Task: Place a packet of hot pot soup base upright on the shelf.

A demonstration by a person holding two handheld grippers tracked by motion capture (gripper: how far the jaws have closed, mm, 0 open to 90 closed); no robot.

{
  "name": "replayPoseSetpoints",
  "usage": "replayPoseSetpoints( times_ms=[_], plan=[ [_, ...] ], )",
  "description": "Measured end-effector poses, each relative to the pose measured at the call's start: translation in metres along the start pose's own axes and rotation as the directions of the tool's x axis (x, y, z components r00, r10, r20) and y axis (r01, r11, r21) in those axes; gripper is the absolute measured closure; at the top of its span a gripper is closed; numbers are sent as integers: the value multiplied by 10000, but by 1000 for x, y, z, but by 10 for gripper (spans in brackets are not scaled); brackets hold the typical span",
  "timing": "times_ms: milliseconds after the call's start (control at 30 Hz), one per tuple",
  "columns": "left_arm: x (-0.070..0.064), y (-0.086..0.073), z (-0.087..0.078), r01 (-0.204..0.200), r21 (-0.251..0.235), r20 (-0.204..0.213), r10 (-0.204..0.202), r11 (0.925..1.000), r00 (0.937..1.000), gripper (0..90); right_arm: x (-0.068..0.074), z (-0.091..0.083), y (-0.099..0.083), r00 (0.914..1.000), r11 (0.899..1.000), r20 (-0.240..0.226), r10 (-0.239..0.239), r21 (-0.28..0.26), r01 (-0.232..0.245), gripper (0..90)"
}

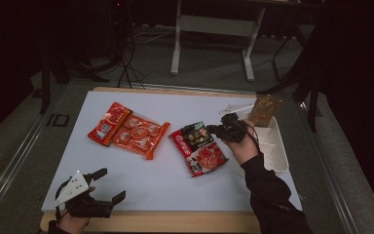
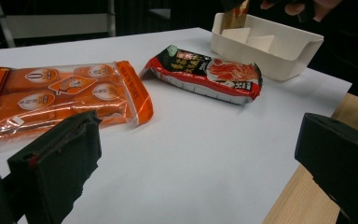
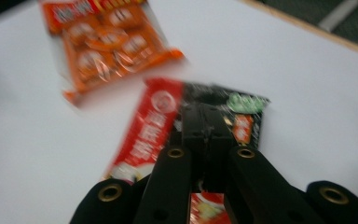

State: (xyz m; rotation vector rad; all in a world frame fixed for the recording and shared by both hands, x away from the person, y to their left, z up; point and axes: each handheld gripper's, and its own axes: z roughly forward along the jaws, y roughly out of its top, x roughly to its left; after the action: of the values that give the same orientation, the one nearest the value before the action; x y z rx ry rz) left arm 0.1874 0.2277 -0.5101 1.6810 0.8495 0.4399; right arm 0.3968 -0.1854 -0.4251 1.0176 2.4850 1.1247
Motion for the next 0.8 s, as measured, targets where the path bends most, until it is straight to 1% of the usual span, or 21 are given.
replayPoseSetpoints(
  times_ms=[33, 100, 133, 167, 233, 267, 300, 333, 367, 433, 567, 600, 633, 667, 700, 733, 767, 800],
  plan=[
    [0, 0, 0, 7, 6, 19, -7, 10000, 10000, 6, -3, 6, -1, 9999, 9991, 155, -15, 434, 8, 900],
    [1, 0, 1, 4, 2, 36, -4, 10000, 10000, 6, -6, 12, -2, 9984, 9966, 559, 54, 815, -100, 900],
    [1, 0, 2, 8, 5, 44, -8, 10000, 10000, 6, -6, 12, -2, 9984, 9966, 559, 54, 815, -100, 900],
    [1, 0, 2, 8, 15, 47, -8, 10000, 10000, 6, -8, 15, -3, 9976, 9952, 691, 93, 964, -159, 900],
    [1, 1, 3, 28, 39, 51, -28, 10000, 10000, 6, -14, 21, -6, 9911, 9893, 1242, 472, 1315, -636, 900],
    [1, 1, 3, 22, 54, 60, -22, 10000, 10000, 6, -18, 25, -9, 9884, 9856, 1288, 803, 1375, -980, 900],
    [1, 1, 3, 19, 52, 70, -20, 10000, 10000, 6, -25, 32, -13, 9793, 9755, 1627, 1208, 1634, -1474, 900],
    [1, 1, 3, 15, 48, 66, -15, 10000, 10000, 6, -25, 32, -13, 9793, 9755, 1627, 1208, 1634, -1474, 900],
    [1, 1, 3, 15, 36, 72, -15, 10000, 10000, 6, -27, 35, -16, 9749, 9719, 1845, 1247, 1751, -1574, 900],
    [1, 1, 3, 36, 27, 70, -36, 10000, 10000, 6, -30, 42, -19, 9669, 9635, 2280, 1141, 2121, -1637, 900],
    [1, 0, 3, 27, 42, 72, -27, 10000, 10000, 6, -34, 53, -25, 9581, 9512, 2671, 1038, 2547, -1741, 900],
    [1, 0, 3, 25, 48, 76, -26, 10000, 10000, 6, -35, 56, -27, 9542, 9468, 2813, 1015, 2672, -1795, 900],
    [1, 0, 3, 28, 48, 79, -28, 10000, 10000, 6, -36, 62, -29, 9478, 9392, 3048, 939, 2887, -1859, 900],
    [1, 0, 3, 37, 39, 76, -38, 10000, 10000, 6, -38, 64, -30, 9465, 9350, 3081, 961, 2982, -1920, 900],
    [1, 1, 3, 39, 36, 80, -40, 10000, 10000, 6, -38, 64, -30, 9465, 9350, 3081, 961, 2982, -1920, 900],
    [1, 1, 3, 34, 37, 81, -34, 10000, 10000, 6, -38, 67, -31, 9452, 9312, 3113, 985, 3062, -1979, 900],
    [1, 1, 3, 29, 46, 79, -29, 10000, 10000, 6, -39, 69, -32, 9461, 9264, 3028, 1152, 3110, -2123, 900],
    [1, 1, 3, 32, 36, 85, -32, 10000, 10000, 6, -38, 73, -34, 9467, 9168, 3030, 1091, 3375, -2137, 900]
  ],
)
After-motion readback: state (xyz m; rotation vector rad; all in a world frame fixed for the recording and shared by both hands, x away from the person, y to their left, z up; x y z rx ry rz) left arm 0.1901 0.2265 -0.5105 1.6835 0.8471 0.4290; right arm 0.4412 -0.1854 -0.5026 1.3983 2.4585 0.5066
